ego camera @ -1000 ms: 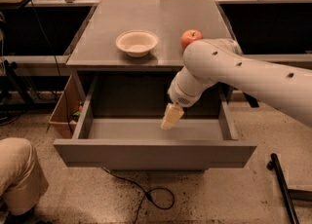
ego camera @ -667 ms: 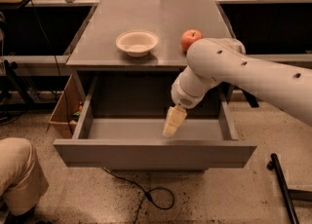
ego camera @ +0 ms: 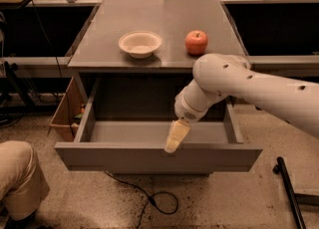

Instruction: Close top drawer

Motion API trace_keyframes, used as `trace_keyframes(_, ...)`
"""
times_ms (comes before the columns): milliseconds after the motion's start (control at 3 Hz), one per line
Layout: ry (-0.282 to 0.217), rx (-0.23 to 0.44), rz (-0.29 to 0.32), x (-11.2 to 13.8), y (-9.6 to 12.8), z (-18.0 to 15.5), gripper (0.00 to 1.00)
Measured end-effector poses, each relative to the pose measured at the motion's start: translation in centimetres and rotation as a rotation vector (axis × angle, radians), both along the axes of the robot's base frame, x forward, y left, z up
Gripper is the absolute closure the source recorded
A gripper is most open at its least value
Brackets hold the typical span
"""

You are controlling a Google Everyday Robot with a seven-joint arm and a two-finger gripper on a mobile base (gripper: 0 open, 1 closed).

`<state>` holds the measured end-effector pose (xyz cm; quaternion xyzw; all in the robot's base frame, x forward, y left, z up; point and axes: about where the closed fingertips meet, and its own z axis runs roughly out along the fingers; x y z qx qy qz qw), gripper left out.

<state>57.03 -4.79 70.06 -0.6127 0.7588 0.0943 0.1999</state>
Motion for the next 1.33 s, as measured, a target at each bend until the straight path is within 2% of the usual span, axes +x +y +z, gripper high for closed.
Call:
trace_keyframes(333, 0.021, 0.014, -0.007, -0.37, 0.19, -1.73, 0.00)
trace_keyframes(667, 0.026, 0.019, -0.012, -0.68, 0.35, -2.71, 0.16)
trace_keyframes(1333, 0.015, 0.016, -0.010, -0.56, 0.48, -1.97, 0.62)
